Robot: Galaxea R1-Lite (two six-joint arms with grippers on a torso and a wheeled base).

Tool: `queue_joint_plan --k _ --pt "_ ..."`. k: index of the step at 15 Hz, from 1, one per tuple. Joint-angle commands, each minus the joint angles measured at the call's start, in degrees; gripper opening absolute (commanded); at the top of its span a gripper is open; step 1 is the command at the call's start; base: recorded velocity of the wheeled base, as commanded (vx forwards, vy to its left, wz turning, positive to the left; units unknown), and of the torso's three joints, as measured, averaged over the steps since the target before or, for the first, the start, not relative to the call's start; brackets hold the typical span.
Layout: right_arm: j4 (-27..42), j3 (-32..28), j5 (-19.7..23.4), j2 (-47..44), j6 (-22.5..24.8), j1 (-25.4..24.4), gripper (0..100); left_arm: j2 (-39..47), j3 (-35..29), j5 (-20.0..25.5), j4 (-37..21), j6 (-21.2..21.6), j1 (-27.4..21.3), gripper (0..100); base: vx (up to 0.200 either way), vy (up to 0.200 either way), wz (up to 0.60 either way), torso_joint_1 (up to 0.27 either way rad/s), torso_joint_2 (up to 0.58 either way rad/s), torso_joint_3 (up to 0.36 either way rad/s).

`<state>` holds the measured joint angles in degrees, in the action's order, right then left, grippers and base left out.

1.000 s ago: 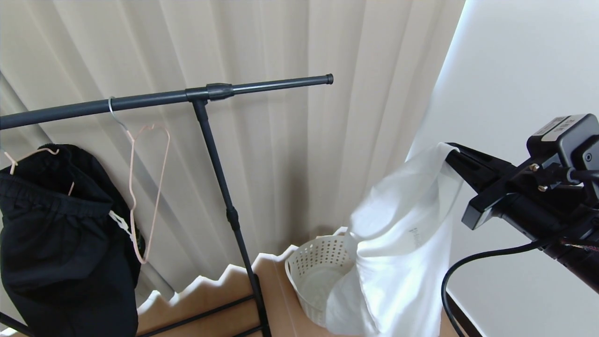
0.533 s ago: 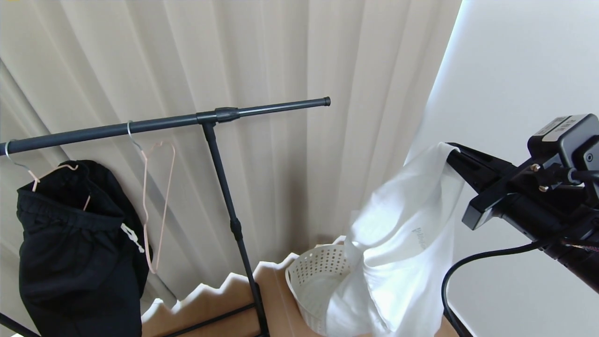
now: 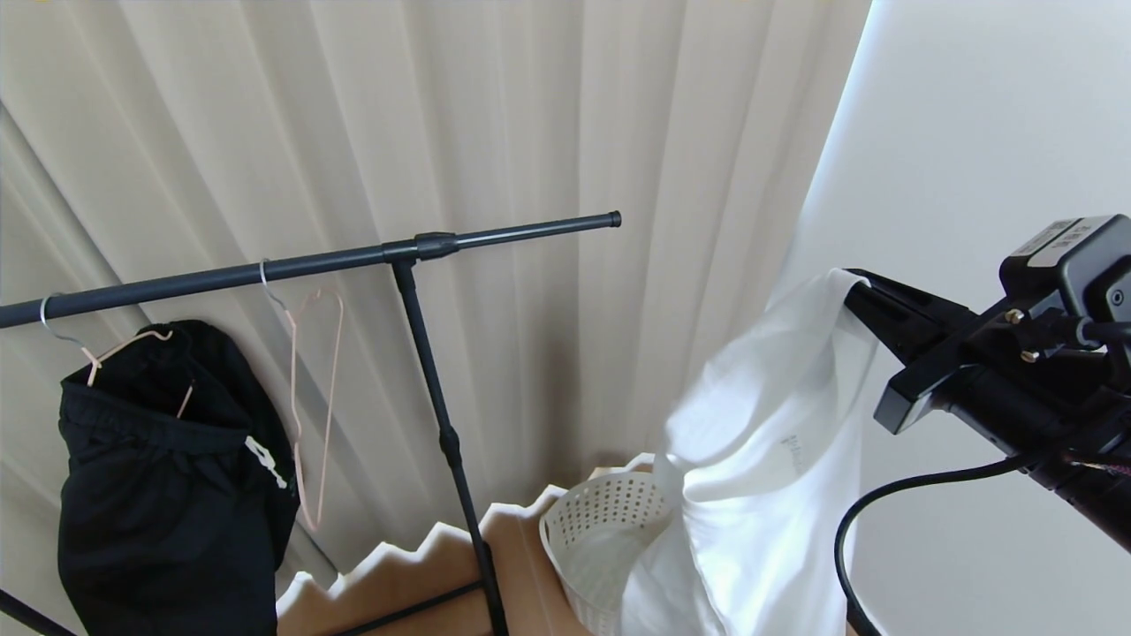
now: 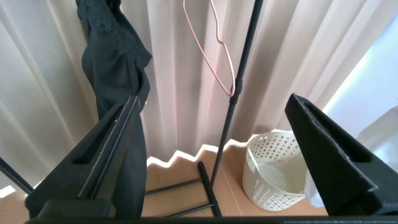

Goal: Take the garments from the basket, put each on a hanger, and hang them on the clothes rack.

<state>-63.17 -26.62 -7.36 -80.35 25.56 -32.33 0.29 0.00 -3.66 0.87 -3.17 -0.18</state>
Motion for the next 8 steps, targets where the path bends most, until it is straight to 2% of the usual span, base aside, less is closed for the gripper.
queue_joint_plan --k 1,8 --pt "0.0 0.0 0.0 -0.2 0.0 0.0 0 0.0 0.0 0.0 0.0 0.0 0.0 100 0.000 0.000 0.00 0.124 -0.27 -0.144" --pt "-0.1 0.3 0.2 -0.2 0.0 0.0 0 0.0 0.0 0.0 0.0 0.0 0.0 100 0.000 0.000 0.00 0.096 -0.20 -0.111"
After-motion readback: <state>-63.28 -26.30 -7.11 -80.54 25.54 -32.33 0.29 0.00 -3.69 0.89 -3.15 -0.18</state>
